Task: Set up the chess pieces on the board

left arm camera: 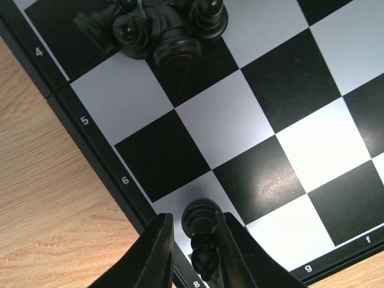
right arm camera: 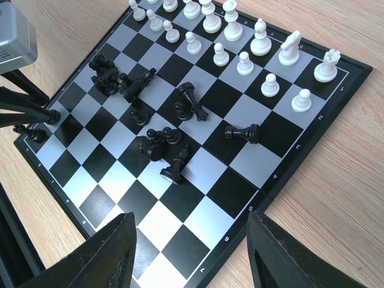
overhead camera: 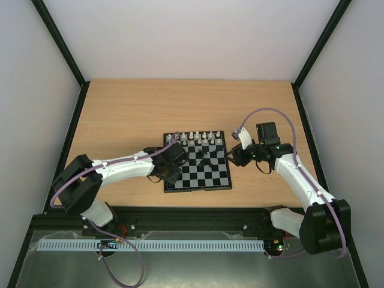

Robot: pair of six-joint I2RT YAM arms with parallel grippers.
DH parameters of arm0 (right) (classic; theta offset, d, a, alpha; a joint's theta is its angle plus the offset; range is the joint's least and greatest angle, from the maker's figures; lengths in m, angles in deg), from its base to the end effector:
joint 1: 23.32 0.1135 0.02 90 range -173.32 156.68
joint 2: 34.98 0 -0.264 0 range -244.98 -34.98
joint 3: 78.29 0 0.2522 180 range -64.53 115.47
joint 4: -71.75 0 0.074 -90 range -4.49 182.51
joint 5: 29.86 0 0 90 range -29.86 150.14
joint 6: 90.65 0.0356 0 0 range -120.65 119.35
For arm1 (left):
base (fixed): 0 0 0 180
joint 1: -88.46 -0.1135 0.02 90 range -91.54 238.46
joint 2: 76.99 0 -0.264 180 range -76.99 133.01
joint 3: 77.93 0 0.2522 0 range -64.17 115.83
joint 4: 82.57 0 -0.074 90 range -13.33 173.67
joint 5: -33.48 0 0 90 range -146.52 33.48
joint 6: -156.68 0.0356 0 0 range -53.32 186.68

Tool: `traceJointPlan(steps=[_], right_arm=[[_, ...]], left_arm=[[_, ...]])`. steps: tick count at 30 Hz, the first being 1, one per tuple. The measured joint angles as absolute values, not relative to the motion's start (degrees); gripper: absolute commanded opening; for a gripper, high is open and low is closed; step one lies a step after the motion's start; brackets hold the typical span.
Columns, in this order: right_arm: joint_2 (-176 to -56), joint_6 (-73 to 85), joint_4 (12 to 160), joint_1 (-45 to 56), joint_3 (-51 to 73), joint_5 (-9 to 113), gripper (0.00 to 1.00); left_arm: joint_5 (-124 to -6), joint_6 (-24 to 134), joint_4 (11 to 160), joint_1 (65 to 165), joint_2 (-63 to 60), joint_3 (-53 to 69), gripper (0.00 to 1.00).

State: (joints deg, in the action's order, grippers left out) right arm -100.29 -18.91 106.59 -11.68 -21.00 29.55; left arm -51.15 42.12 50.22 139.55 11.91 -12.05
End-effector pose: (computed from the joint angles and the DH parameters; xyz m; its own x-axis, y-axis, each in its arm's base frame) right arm 0.2277 0.0654 0.2470 -0.4638 -0.3709 -0.8046 -0.7206 0.6862 0.0990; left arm 0.1810 -0.2189 0.1758 -0.8513 0.3959 -0.3442 0.4409 0.8955 -0.0605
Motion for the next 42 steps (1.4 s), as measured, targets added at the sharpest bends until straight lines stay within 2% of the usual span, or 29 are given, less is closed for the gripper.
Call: traceJointPlan(steps=[7,13,18,30,34,42], right_arm=[[-100.3,-18.9,106.6,-11.7,-21.0,29.6,0.53],[-100.3,-18.9,106.6,-11.7,-21.0,29.7,0.53],[-99.9,-19.0,106.6,-11.7,-21.0,29.8,0.53],[-99.6,-19.5,106.6,-11.7,-21.0,29.9,0.53],[-99.6,-19.5,106.6,-11.7,-21.0,30.0,0.53],[-99.6,-19.6,106.6,-11.7,-21.0,30.0,0.53]], left_arm=[[-49.0,42.1,48.8,139.5,9.2,-10.5,0.31],[-47.5,43.4,50.1,138.5,7.2,-6.5,0.30],[-47.7,45.3,51.2,136.2,11.4,-3.4,0.27],[-49.3,48.1,51.6,134.5,19.3,1.1,0.27],[-50.0,48.2,50.9,134.5,19.2,0.6,0.32],[-53.1,46.8,47.0,135.5,11.7,-8.0,0.30]])
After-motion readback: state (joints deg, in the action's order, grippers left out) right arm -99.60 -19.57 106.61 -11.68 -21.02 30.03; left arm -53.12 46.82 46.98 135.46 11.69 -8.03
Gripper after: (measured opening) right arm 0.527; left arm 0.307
